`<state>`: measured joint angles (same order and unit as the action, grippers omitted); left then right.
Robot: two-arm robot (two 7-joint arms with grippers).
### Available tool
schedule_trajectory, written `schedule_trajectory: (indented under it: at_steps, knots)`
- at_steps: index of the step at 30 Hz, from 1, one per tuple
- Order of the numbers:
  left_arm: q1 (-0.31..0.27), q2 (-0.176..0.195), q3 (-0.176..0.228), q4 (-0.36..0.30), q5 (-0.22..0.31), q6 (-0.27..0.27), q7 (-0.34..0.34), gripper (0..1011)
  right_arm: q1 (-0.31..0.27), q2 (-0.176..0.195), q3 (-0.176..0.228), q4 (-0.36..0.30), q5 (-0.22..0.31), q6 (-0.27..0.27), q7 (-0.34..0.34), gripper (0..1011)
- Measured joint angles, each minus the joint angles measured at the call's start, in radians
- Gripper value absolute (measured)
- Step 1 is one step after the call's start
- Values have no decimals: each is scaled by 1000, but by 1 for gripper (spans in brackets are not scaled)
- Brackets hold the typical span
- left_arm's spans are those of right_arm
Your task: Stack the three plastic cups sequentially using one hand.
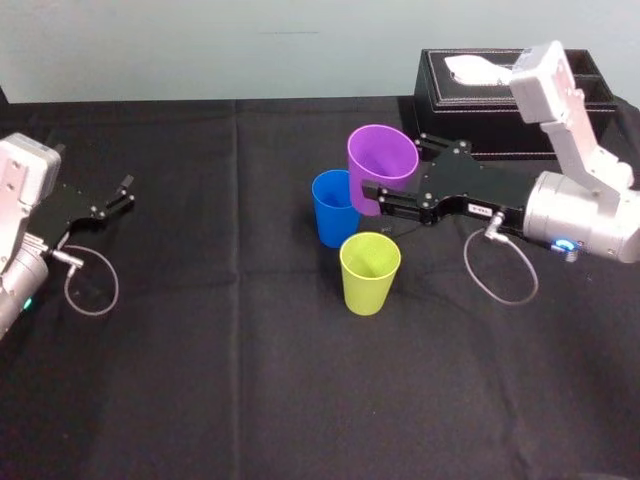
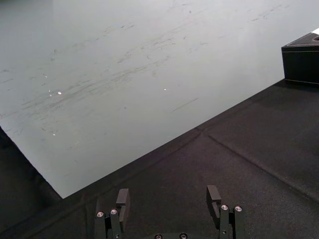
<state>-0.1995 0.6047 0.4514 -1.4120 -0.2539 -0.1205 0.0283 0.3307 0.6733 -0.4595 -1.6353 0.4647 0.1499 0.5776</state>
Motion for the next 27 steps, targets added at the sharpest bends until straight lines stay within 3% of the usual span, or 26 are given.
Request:
schedule_trajectory:
  at_steps: [27]
  knots:
    - [0, 0, 0, 0, 0, 0, 0, 1010, 120, -108, -55, 147, -34, 31, 1, 729]
